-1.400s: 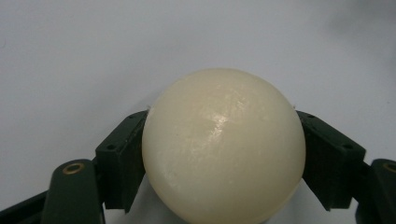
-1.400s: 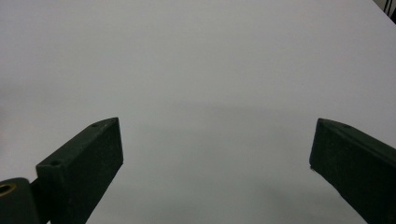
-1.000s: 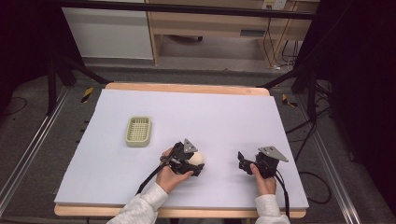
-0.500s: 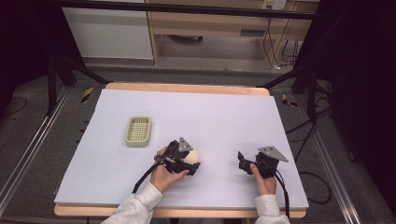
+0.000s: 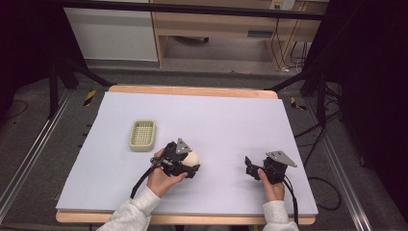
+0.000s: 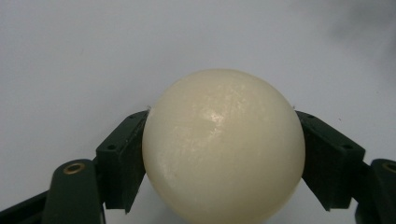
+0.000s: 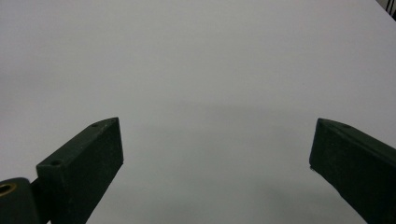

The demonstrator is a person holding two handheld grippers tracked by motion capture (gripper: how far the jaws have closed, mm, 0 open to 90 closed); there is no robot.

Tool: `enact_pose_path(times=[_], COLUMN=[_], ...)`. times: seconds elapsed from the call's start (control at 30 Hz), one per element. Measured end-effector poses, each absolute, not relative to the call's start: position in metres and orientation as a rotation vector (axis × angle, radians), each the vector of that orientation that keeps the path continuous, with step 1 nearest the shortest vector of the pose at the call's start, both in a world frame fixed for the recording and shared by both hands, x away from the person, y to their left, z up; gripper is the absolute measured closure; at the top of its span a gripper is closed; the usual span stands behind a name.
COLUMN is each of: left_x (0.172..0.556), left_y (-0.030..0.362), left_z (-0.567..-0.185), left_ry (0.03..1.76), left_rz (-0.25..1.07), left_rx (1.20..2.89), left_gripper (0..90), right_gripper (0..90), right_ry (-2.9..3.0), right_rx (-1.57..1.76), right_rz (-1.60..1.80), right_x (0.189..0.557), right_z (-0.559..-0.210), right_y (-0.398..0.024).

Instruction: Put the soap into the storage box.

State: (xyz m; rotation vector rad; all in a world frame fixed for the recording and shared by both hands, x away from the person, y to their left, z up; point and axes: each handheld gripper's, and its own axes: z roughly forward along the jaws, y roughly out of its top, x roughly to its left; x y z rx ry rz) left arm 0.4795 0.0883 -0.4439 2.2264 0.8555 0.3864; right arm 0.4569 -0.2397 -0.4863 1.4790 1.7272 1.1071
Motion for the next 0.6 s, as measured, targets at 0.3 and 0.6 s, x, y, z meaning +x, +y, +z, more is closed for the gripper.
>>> enact_pose_path(times=[0.3, 0.6], left_x=[0.483, 0.487], left_y=[0.108, 0.127], left_z=[-0.436, -0.430], left_ry=[0.890, 0.925], left_rz=[0.380, 0.399], left_rx=[2.193, 2.166], left_gripper=[24.2, 24.2], right_gripper=[3.2, 3.2], right_ry=[1.731, 1.732], right_rx=[1.483, 1.482], right_rz=[1.105, 1.098], right_x=[0.457, 0.457], right_z=[-0.486, -0.486], right_y=[-0.240, -0.240])
